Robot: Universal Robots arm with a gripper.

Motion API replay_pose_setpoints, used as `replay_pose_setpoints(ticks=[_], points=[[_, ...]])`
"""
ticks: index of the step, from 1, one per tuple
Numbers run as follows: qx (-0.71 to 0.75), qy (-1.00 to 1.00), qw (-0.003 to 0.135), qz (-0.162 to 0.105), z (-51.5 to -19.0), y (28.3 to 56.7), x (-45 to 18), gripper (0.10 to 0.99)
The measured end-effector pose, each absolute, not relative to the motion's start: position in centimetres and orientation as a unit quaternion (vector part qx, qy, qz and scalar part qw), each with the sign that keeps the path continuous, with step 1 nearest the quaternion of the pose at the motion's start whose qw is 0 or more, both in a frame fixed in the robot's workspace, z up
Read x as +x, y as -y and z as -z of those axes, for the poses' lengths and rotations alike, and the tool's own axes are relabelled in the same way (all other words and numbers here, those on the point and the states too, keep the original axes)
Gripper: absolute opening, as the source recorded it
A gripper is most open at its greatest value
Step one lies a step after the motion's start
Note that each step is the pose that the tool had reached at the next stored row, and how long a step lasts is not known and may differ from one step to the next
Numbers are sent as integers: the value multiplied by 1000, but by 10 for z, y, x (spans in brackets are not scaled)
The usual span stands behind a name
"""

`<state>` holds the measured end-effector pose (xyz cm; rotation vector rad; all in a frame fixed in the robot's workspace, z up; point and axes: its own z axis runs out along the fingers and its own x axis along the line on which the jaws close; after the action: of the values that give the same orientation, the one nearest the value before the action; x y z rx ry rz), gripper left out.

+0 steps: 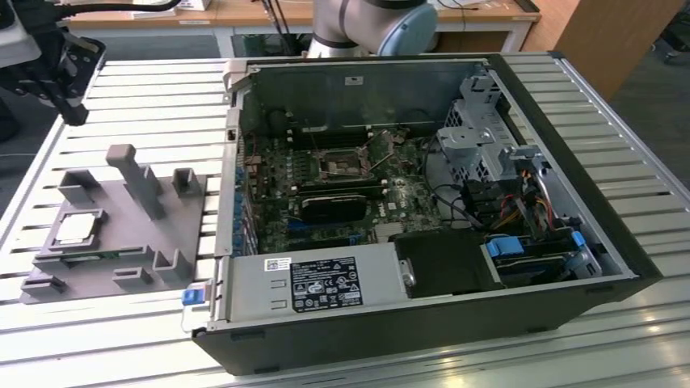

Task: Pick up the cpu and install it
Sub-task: 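Reach for the cpu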

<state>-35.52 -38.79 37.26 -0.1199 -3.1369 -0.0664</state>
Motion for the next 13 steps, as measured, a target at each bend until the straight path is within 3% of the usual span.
replay_pose_setpoints(ticks=[13], points=[[-38,999,3,21,-365,384,-414,106]])
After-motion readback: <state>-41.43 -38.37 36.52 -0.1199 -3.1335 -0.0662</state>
